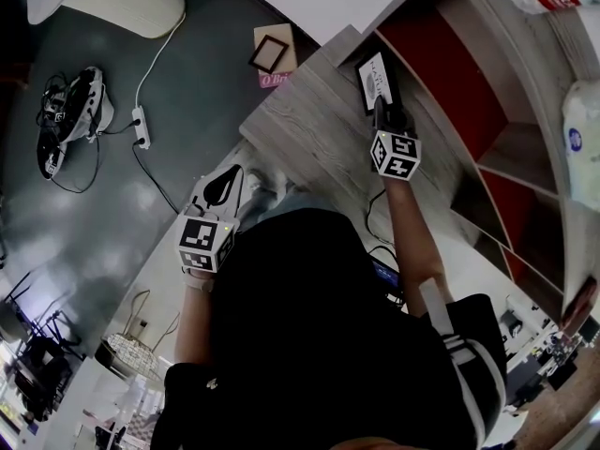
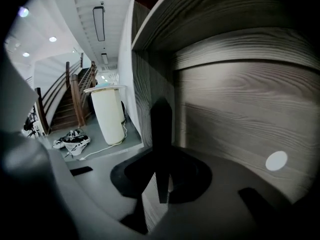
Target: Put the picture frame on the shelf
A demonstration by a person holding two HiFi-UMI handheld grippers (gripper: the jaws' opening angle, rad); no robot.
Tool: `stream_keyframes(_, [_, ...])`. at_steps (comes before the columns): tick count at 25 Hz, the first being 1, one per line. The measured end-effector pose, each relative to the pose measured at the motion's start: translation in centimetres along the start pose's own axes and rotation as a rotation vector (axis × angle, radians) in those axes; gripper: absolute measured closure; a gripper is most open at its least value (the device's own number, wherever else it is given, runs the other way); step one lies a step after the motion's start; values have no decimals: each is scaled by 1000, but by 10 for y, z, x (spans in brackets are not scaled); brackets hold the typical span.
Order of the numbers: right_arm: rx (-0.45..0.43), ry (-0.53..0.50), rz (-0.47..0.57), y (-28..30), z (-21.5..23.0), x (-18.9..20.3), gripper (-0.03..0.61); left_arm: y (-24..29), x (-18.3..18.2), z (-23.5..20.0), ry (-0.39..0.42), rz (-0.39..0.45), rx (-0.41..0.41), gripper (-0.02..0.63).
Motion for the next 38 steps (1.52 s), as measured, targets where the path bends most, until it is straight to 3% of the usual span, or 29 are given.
stream_keyframes(13, [119, -30, -35, 25, 37, 2, 513, -2, -2, -1, -26, -8, -26, 606])
stream_keyframes(26, [193, -196, -50, 42, 58, -2, 428, 0, 8, 3, -35, -20, -24, 606])
stream_keyframes(38, [229, -263, -90, 61, 72, -19, 354, -4, 15, 5, -15, -14, -15, 606])
Point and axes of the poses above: the fingertips, and each gripper's own axes: y forward along the fingers, z to its right, x out of its underside, the point moved 2 cm from there along -y, backward along the fingers, and after that the axes turned 1 degree about -y, right-handed, at the moved point
